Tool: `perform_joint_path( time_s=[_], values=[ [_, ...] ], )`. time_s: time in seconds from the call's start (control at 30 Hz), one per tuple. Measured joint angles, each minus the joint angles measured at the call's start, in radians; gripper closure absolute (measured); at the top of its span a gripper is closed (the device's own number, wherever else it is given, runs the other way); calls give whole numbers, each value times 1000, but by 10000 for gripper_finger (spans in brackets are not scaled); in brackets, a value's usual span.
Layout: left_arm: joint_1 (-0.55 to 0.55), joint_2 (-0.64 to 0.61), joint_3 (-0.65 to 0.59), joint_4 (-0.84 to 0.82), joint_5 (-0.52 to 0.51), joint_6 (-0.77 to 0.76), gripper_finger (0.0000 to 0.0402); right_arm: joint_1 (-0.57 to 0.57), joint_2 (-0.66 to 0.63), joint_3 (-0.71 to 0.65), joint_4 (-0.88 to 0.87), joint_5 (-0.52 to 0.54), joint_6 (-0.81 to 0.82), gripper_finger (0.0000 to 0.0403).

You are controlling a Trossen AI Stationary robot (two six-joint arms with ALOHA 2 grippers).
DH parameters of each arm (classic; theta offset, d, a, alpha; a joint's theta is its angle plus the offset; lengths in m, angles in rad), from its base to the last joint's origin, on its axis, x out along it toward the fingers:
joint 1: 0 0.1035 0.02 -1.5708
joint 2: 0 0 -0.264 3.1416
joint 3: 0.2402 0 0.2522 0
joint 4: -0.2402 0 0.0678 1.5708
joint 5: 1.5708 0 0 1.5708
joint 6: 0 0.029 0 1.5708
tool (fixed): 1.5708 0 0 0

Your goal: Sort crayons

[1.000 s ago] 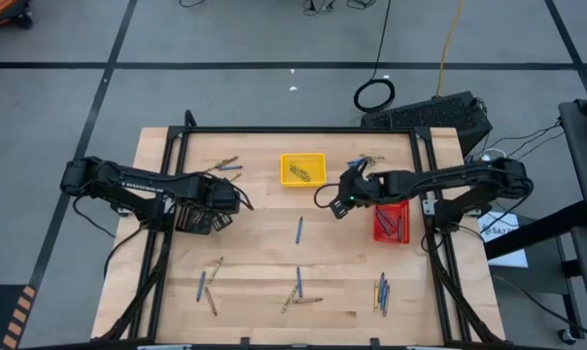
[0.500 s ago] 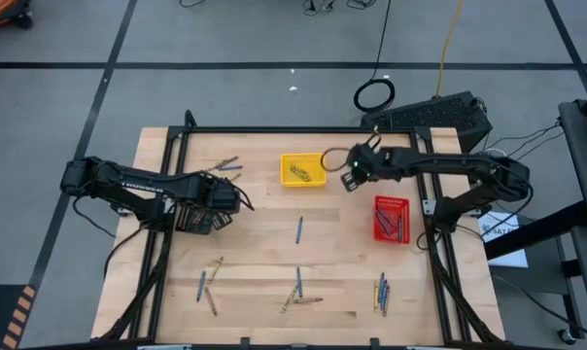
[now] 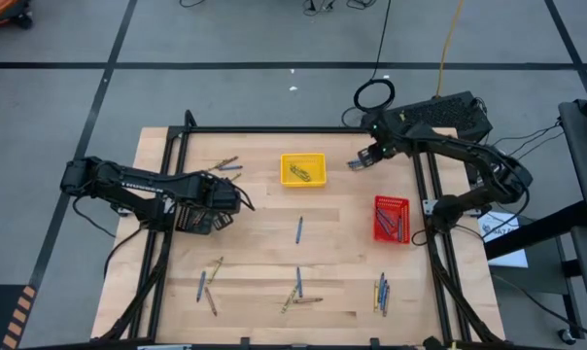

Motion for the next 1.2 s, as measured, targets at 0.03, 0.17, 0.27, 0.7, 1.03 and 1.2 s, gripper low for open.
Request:
perform_joint_path(
  time_s=[0.03, 0.17, 0.27, 0.7, 1.03, 1.2],
  values=[
    [0, 0, 0, 5, 0, 0, 331, -13, 0, 0, 0, 0, -32, 298],
    [0, 0, 0, 11, 0, 0, 331, -58, 0, 0, 9, -4, -124, 298],
    [0, 0, 0, 20, 0, 0, 331, -84, 1, 0, 23, -58, -167, 298],
    [0, 0, -1, 36, 3, 37, 331, -100, 2, 0, 24, -128, -526, 298],
    [0, 0, -1, 37, 7, 51, 331, -115, 133, 0, 32, -112, -612, 298],
    [0, 0, -1, 37, 31, 52, 331, -115, 144, 0, 76, -73, -611, 298]
  ],
)
